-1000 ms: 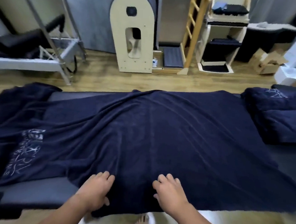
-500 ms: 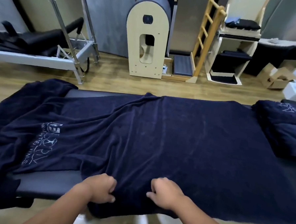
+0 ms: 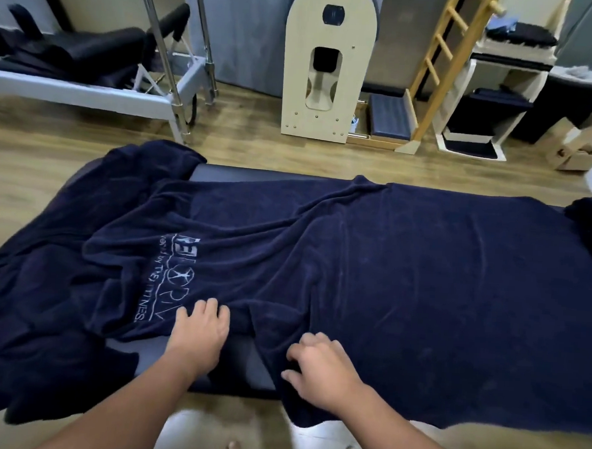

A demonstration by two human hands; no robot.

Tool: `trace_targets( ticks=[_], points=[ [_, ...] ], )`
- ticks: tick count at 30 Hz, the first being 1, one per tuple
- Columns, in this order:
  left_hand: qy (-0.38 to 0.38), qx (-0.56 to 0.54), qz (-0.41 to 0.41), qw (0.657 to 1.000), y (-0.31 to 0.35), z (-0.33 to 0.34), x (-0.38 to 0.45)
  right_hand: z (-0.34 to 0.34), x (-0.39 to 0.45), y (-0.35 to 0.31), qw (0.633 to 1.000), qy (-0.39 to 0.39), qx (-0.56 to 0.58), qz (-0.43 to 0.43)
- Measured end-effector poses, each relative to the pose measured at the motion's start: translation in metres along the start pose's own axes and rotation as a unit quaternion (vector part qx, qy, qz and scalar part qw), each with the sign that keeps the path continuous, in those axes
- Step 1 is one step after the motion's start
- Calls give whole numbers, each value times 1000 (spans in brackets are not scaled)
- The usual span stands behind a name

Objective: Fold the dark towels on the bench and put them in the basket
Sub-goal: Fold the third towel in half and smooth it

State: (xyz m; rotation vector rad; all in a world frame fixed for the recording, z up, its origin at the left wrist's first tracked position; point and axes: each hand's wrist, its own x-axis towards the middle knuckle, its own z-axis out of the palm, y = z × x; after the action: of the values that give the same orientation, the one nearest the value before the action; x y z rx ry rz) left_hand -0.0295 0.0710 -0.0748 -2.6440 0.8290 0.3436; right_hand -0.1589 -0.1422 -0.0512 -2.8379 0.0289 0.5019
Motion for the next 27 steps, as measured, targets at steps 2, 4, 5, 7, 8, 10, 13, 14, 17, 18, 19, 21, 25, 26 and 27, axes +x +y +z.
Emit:
trace_targets(
  ticks=[2, 4, 5, 7, 8, 10, 13, 14, 17, 18, 19, 21, 25, 26, 27],
  points=[
    [26, 2, 33, 999, -21, 11, 7, 5, 12, -26, 998, -19, -53, 31],
    [18, -14, 48, 999, -33, 5, 10, 8, 20, -43, 993, -37, -81, 74],
    [7, -35, 44, 998, -38, -1, 11, 8, 23, -49, 991, -42, -91, 85],
    [-25, -98, 33, 994, -53, -13, 16, 1, 28, -58, 992, -53, -78, 87],
    [-55, -189, 28, 980, -62, -21, 19, -4, 29, -58, 994, -65, -28, 80],
    [-126, -336, 20, 933, -86, -35, 25, -17, 32, -55, 982, -133, 105, 83],
    [-97, -288, -11, 953, -121, -44, 24, -33, 41, -45, 963, -170, 153, 139],
    [-37, -235, -32, 971, -130, -40, 21, -35, 45, -44, 966, -150, 136, 162],
    [95, -142, -114, 979, -146, -14, 11, -35, 58, -44, 983, -53, 46, 167],
    [114, -153, -163, 968, -150, -6, 7, -34, 63, -47, 987, -32, 37, 152],
    [120, -173, -223, 952, -156, 2, 2, -34, 70, -53, 990, -22, 38, 132],
    [67, -240, -348, 904, -168, 12, -3, -32, 84, -68, 995, -26, 44, 81],
    [-62, -327, -411, 849, -194, 18, 0, -25, 108, -104, 998, -49, 39, -19],
    [-62, -344, -402, 846, -198, 16, 4, -24, 114, -112, 997, -49, 33, -44],
    [-54, -370, -390, 841, -203, 15, 9, -23, 119, -119, 996, -47, 27, -67]
  ],
)
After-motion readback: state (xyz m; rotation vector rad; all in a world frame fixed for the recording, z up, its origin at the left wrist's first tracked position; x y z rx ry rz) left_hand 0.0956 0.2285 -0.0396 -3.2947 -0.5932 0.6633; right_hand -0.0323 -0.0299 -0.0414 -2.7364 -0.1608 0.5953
